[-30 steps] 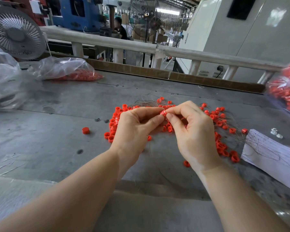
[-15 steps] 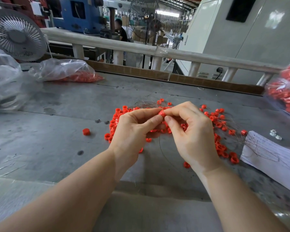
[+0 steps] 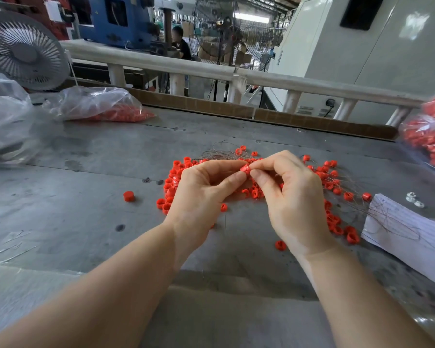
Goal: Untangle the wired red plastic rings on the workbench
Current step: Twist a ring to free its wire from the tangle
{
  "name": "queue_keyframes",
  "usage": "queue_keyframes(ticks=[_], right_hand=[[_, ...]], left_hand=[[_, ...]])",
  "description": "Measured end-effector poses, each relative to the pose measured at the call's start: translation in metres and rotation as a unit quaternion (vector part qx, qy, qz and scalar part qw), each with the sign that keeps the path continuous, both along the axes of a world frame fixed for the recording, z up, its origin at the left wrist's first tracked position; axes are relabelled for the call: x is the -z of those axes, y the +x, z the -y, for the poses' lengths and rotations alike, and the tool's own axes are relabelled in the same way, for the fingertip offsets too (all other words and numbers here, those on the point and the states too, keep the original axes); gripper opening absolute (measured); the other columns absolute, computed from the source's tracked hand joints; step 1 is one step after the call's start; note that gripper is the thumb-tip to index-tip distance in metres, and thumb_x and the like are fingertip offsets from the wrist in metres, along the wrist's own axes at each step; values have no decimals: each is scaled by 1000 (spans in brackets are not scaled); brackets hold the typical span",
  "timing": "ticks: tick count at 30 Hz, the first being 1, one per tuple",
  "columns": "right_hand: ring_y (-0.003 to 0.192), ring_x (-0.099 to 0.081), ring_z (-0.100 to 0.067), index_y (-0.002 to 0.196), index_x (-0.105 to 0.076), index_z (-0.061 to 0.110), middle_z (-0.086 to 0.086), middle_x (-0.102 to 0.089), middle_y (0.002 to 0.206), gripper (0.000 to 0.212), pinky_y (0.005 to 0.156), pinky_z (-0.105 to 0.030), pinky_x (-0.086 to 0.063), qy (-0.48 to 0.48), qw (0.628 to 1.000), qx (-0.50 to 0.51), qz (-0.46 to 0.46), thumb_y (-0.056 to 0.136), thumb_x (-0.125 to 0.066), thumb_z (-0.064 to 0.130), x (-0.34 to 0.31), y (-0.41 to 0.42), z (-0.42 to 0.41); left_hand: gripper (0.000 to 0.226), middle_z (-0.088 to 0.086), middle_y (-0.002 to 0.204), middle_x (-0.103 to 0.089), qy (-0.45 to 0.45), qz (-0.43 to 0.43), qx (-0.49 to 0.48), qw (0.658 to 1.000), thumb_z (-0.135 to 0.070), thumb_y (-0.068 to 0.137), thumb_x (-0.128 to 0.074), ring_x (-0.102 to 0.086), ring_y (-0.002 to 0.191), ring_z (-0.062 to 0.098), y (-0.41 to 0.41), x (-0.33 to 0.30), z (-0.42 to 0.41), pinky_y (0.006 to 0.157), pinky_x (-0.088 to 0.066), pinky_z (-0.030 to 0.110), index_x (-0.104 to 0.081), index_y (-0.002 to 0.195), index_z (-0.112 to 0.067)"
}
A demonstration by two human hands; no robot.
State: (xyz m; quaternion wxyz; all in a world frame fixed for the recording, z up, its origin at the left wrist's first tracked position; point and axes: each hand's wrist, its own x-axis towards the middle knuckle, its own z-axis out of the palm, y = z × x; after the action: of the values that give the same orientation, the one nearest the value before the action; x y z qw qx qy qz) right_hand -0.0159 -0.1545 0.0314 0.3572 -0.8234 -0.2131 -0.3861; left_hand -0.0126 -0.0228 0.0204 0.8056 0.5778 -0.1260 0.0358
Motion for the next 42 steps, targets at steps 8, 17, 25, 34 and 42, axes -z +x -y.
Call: queue_keyframes(ticks=[8,17,25,34,42], right_hand=[[78,-59,-8,82,-70,7,0,-64,80,8,72,-16,-47,42,998,-39,-32,83,-64,3,-1,0,1],[77,-63,-4,81,-65,24,6,-68,82,21,70,-11,-46,105,987,-74,-95,83,-67,3,-5,0,2],[76,-56,-8,81,-67,6,1,-61,79,6,70,-20,-47,23,999,-22,-29,82,-62,7,-3,0,2],[74,-58,-15,79,-66,4,-3,-62,78,6,69,-28,-46,12,1000,1,-11,81,-62,7,-2,-1,0],[73,-60,-19,79,-66,3,-5,-62,78,6,69,-33,-48,8,1000,6,-4,82,-61,6,-2,-3,-2]], left_hand=[[21,5,83,-74,-26,-5,11,1000,-18,67,-66,-70,78,14,2,1,1,70,-57,21,-73,87,-14],[16,2,80,-74,-49,0,43,998,-16,68,-65,-70,76,10,2,0,-1,66,-54,16,-77,79,-18],[16,0,78,-74,-5,16,7,1000,0,83,-60,-69,72,7,1,-1,2,65,-52,15,-69,93,-9],[16,-3,77,-73,41,50,-22,998,2,85,-59,-68,72,5,-2,-2,3,67,-51,14,-69,93,-8],[16,2,81,-71,70,80,-51,993,3,85,-59,-67,72,3,-6,-5,4,66,-50,12,-68,97,-3]])
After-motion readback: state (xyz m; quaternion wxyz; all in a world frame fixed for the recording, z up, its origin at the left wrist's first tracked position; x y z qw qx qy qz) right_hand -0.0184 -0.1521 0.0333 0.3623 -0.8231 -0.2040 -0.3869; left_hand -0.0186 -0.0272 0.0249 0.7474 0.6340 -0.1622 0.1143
